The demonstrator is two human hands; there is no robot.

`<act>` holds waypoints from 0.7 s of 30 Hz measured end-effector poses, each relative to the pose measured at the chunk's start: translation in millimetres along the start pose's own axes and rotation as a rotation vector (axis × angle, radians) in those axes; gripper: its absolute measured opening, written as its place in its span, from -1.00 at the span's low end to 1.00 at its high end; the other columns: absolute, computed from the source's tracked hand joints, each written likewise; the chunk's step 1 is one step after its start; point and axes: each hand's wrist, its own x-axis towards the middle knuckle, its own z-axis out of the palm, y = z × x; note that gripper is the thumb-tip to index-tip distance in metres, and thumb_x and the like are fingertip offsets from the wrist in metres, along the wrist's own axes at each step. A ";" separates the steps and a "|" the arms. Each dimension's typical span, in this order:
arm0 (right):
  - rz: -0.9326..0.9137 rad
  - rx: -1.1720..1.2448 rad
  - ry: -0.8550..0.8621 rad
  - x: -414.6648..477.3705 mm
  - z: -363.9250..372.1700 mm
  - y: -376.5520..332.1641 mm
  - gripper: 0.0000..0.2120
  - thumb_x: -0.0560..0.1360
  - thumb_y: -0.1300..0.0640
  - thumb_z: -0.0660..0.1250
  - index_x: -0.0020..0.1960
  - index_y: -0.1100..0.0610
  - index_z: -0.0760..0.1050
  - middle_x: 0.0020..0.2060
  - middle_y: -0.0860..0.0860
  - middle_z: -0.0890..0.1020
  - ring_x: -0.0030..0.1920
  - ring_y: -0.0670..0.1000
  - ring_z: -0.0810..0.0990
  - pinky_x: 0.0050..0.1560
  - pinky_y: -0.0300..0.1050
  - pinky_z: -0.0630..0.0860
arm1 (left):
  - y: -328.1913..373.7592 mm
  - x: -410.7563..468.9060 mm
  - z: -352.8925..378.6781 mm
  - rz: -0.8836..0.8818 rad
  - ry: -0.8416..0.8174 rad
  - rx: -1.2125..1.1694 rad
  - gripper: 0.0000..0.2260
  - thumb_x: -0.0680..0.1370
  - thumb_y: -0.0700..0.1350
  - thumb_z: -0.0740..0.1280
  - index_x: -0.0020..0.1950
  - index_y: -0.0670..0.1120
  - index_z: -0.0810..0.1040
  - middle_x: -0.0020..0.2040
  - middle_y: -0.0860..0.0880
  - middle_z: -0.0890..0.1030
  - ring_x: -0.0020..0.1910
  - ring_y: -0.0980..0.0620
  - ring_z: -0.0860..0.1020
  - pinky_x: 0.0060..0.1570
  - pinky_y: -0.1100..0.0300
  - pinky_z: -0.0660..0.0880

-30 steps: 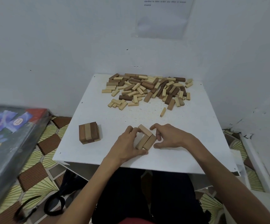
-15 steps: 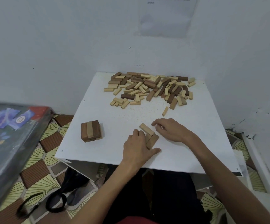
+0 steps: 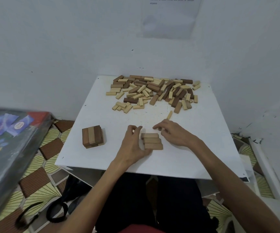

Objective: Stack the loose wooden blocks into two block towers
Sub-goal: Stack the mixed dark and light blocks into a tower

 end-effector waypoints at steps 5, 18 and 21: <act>-0.004 -0.151 -0.144 -22.2 3.4 9.5 -0.25 0.49 -0.27 0.40 0.57 -0.14 0.19 0.04 -0.13 0.43 0.12 -0.08 0.36 0.18 -0.07 0.43 | -4.6 9.8 -10.0 0.028 -0.117 0.303 -0.23 0.45 0.25 0.44 0.58 0.01 0.32 0.13 0.05 0.58 0.17 -0.03 0.48 0.14 0.03 0.39; -0.017 0.057 -0.078 -10.9 12.4 11.6 -0.31 0.37 -0.05 0.62 0.42 0.02 0.44 -0.11 -0.16 0.58 -0.14 -0.18 0.47 -0.10 -0.39 0.39 | -6.5 22.3 -17.5 0.122 -0.259 0.077 -0.47 0.45 0.05 0.55 0.33 -0.09 0.49 -0.02 0.06 0.53 -0.06 0.10 0.46 -0.16 0.38 0.33; -0.008 0.051 -0.071 -10.6 13.2 9.9 -0.29 0.37 -0.05 0.60 0.44 0.02 0.41 -0.10 -0.16 0.58 -0.10 -0.16 0.48 -0.09 -0.35 0.38 | -10.7 27.5 -21.8 0.112 -0.326 0.078 -0.42 0.45 0.08 0.56 0.39 -0.08 0.47 0.05 0.01 0.58 0.01 0.03 0.52 -0.02 0.16 0.48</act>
